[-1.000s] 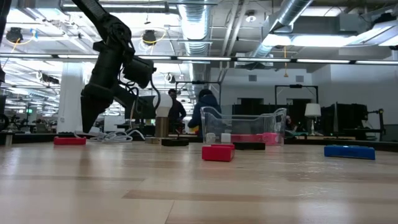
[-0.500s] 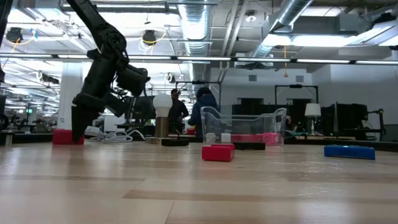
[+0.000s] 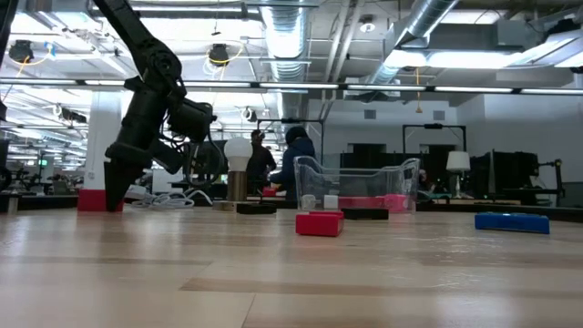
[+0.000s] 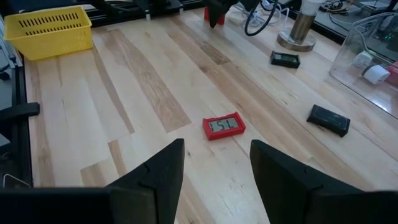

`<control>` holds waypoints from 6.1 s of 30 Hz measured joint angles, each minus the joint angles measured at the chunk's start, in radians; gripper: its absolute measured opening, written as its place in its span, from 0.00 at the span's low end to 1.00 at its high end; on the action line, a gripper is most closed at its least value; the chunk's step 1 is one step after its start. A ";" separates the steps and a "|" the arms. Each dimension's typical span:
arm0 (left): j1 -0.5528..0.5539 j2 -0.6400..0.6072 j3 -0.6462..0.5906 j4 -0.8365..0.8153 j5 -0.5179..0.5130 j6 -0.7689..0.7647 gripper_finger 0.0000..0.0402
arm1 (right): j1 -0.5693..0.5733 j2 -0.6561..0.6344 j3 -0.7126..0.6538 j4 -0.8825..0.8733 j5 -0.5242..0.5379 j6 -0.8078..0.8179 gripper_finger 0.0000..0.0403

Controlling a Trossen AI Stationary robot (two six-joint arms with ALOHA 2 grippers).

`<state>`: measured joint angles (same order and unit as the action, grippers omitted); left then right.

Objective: Pick & Place Office items
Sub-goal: Put the top red digital clock into the yellow basket, then put the left black digital clock into the yellow basket

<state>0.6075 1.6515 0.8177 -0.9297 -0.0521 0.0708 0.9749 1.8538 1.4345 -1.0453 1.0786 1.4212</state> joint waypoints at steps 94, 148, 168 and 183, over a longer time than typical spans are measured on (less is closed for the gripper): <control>-1.621 -0.175 0.000 0.247 0.260 -1.540 0.20 | -0.016 0.000 0.000 0.037 0.023 -0.016 0.44; -0.671 -0.193 0.000 0.797 -0.341 -0.516 0.69 | -0.016 0.000 0.000 0.036 0.022 -0.042 0.45; -0.352 0.009 0.003 0.888 -0.102 -0.463 0.74 | -0.013 0.000 0.000 0.033 0.024 -0.044 0.47; -0.366 0.139 0.127 0.776 -0.175 -0.441 0.74 | -0.006 0.030 0.000 0.039 0.024 -0.033 0.47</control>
<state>0.2417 1.7901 0.9444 -0.1540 -0.2272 -0.3706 0.9684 1.8834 1.4349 -1.0059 1.1030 1.3880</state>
